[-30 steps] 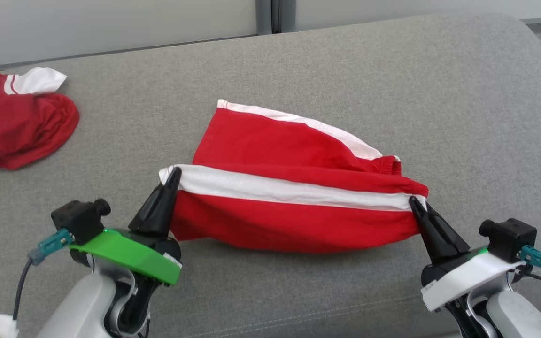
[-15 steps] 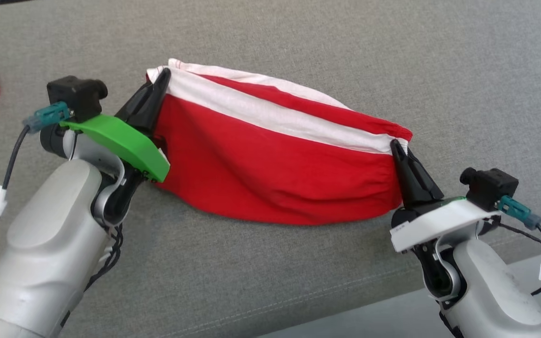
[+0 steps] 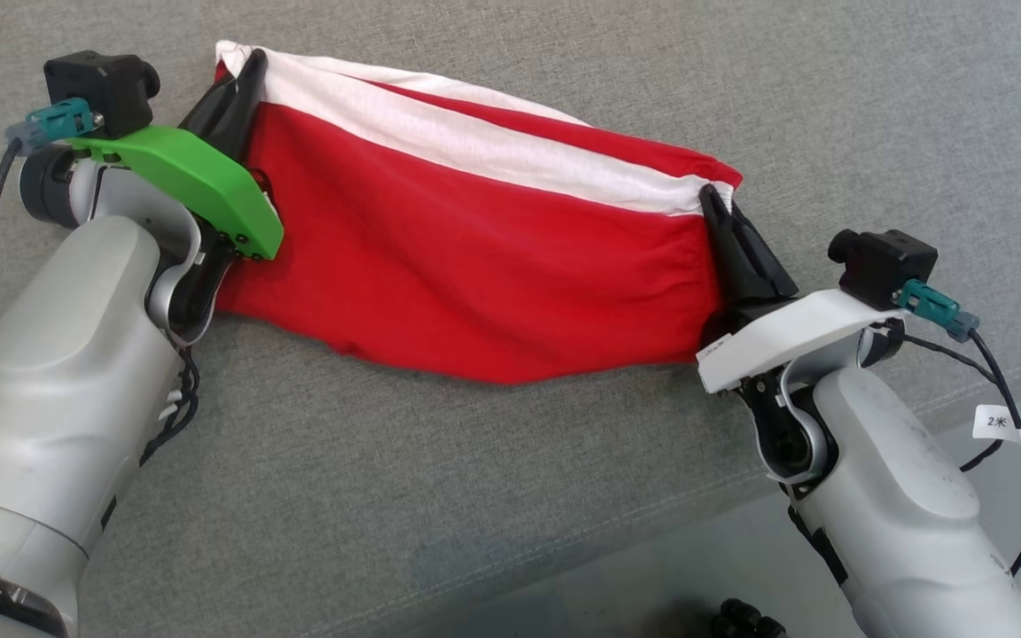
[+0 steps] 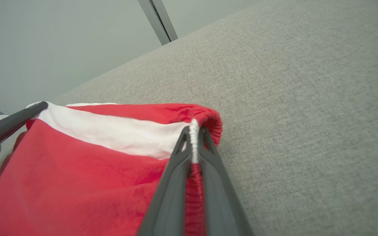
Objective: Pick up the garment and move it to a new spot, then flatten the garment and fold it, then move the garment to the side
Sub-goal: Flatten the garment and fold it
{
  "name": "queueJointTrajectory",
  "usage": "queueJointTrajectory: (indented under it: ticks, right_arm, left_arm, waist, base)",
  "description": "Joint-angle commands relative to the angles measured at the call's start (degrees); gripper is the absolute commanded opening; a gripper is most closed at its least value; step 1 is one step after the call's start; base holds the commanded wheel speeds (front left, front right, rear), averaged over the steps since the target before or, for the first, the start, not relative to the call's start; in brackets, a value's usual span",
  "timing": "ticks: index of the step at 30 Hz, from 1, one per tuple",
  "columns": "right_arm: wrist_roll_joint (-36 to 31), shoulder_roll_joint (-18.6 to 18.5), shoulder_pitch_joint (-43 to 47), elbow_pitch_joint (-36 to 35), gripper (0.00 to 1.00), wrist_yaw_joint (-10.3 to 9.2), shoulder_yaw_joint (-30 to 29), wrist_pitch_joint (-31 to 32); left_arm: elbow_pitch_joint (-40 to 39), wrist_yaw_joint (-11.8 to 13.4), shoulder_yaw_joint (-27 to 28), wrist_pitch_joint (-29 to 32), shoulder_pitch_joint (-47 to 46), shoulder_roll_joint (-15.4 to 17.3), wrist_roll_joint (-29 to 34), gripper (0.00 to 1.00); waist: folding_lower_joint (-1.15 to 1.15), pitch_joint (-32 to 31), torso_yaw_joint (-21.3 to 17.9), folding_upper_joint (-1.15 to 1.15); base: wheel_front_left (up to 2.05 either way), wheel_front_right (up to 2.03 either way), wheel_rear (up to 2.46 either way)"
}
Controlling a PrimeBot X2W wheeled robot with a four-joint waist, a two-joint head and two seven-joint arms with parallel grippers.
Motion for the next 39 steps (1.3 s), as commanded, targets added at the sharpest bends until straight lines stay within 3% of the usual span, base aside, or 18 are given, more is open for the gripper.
queueJointTrajectory:
  ticks: [1, 9, 10, 11, 12, 13, 24, 33, 38, 39]
  right_arm:
    - [0.52, 0.1, -0.95, 0.25, 0.0, -0.08, -0.16, -0.29]
    - [-0.16, 0.94, -1.5, 0.61, 0.0, -0.07, -0.68, -0.29]
    - [-0.21, 1.03, -1.55, 0.56, 0.03, -0.07, -0.91, -0.29]
    - [-0.2, 1.1, -1.52, 0.6, 0.43, -0.08, -1.17, -0.3]
    - [-0.22, 1.14, -1.47, 0.6, 0.89, -0.08, -1.54, -0.29]
    - [-0.36, 1.2, -1.38, 0.64, 1.0, -0.08, -1.83, -0.3]
    - [-3.32, -1.25, 2.04, 1.64, 1.0, -0.07, -3.74, -0.3]
    - [-4.41, -2.31, 7.89, -2.28, 1.0, -0.07, -7.81, -0.3]
    - [-5.35, -2.54, 13.23, -5.78, 1.0, -0.07, -10.32, -0.3]
    - [-5.95, -3.0, 15.62, -8.86, 1.0, -0.07, -11.7, 0.74]
  left_arm:
    - [0.74, -0.09, -0.5, -0.53, -1.48, 0.11, -0.71, 0.0]
    - [3.86, -0.1, -3.1, -1.57, -3.94, 0.91, -2.29, 0.0]
    - [4.18, -0.1, -3.46, -1.61, -4.15, 1.02, -2.52, 0.12]
    - [4.54, -0.1, -3.81, -1.44, -4.26, 1.08, -2.79, 0.32]
    - [4.93, -0.1, -4.11, -1.09, -4.31, 1.12, -3.12, 0.5]
    - [5.12, -0.1, -4.42, -0.82, -4.41, 1.13, -3.43, 0.99]
    - [4.16, -0.1, -9.39, 2.73, -3.12, 3.08, -6.45, 1.0]
    - [1.78, -0.1, -10.28, 3.21, 1.41, 5.63, -10.64, 1.0]
    - [2.87, 0.91, -10.86, 0.1, 6.74, 2.76, -11.64, 1.0]
    - [5.7, 2.63, -11.87, -0.05, 9.33, -0.05, -11.68, 1.0]
  waist:
    - [-0.01, 0.95, -0.76, 0.0]
    - [-0.01, 0.68, -0.77, 0.0]
    - [-0.01, 0.54, -0.76, 0.0]
    - [-0.01, 0.33, -0.72, 0.0]
    - [-0.01, 0.08, -0.67, 0.0]
    - [-0.01, -0.18, -0.59, 0.0]
    - [-0.01, -5.9, 1.31, 0.0]
    - [-0.01, -11.01, 2.99, 0.0]
    - [-0.01, -13.33, 4.34, 0.0]
    - [-0.01, -13.13, 4.15, 0.0]
  base:
    - [0.0, 0.0, 0.0]
    - [0.0, 0.0, 0.0]
    - [0.0, 0.0, 0.0]
    - [0.0, 0.0, 0.0]
    - [0.0, 0.0, 0.0]
    - [0.0, 0.0, 0.0]
    - [0.0, 0.0, 0.0]
    - [0.0, 0.0, 0.0]
    - [0.0, 0.0, 0.0]
    - [0.0, 0.0, 0.0]
